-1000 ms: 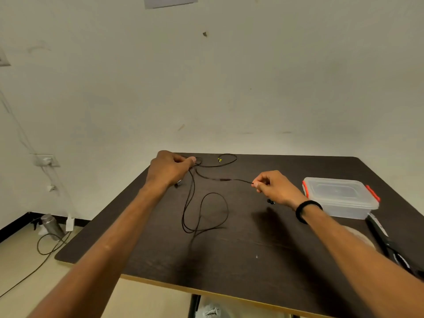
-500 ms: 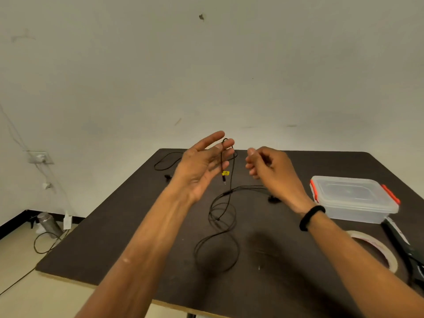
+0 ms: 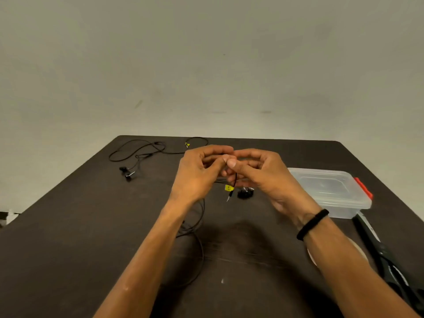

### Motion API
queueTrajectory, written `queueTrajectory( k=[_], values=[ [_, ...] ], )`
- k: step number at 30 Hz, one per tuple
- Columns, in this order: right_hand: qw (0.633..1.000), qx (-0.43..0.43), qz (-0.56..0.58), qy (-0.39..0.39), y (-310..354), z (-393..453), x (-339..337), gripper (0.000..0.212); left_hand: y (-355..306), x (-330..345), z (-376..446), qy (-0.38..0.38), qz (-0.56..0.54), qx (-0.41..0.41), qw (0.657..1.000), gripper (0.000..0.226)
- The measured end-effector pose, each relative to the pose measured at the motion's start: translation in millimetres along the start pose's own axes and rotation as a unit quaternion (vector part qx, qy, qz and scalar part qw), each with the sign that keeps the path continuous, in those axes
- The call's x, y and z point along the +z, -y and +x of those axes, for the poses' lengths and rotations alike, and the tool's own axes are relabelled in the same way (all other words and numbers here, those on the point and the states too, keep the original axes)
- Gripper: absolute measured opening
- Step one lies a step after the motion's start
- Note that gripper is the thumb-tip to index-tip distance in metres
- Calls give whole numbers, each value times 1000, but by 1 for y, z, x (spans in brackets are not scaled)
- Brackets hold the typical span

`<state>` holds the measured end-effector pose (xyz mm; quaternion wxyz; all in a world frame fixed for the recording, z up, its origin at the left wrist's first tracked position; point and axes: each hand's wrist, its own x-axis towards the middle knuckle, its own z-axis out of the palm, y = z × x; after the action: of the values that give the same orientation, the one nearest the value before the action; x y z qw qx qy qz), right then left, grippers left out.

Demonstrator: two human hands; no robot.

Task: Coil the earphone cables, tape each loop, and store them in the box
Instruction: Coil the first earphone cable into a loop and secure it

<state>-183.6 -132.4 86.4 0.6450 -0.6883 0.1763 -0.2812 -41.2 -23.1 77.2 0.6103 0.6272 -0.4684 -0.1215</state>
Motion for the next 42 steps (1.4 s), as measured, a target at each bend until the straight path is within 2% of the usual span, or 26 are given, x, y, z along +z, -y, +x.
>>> queueTrajectory(
  k=[2,5,10,14,17,19,21,24,29,31,33,36,39,42],
  values=[
    [1000,18,24,-6,-2,-2,-2,24,6,5,0,-8,6,0,1000,18],
    [999,53,0,-7,-7,-2,-5,24,14,11,-2,-48,-7,-12,999,18],
    [990,113,3,85,-13,-4,-5,20,24,20,-15,-95,4,10,995,19],
    [981,122,96,120,-8,-3,-8,22,31,19,-19,-108,98,61,987,13],
    [971,113,165,130,-6,-3,-10,20,36,14,-19,-68,170,100,978,15],
    [962,103,223,119,-4,-3,-12,20,36,16,-20,-43,228,101,967,15],
    [952,91,277,99,-1,-3,-13,20,34,24,-22,-52,254,78,963,18],
    [938,75,327,83,2,-2,-15,20,32,34,-24,-61,186,63,979,13],
    [906,66,410,80,1,1,-11,24,26,37,-26,25,11,-19,999,14],
    [899,39,430,77,1,2,-8,27,24,41,-29,47,11,-21,999,14],
    [911,-6,408,58,-3,3,-5,29,25,46,-30,60,67,4,996,17],
    [952,-57,299,-18,-11,5,-1,31,27,48,-31,94,169,47,980,20],
    [981,-82,148,-94,-16,3,2,34,24,43,-32,113,285,130,943,21],
    [990,-75,35,-112,-23,2,2,39,22,32,-29,98,352,193,911,26]
  ],
)
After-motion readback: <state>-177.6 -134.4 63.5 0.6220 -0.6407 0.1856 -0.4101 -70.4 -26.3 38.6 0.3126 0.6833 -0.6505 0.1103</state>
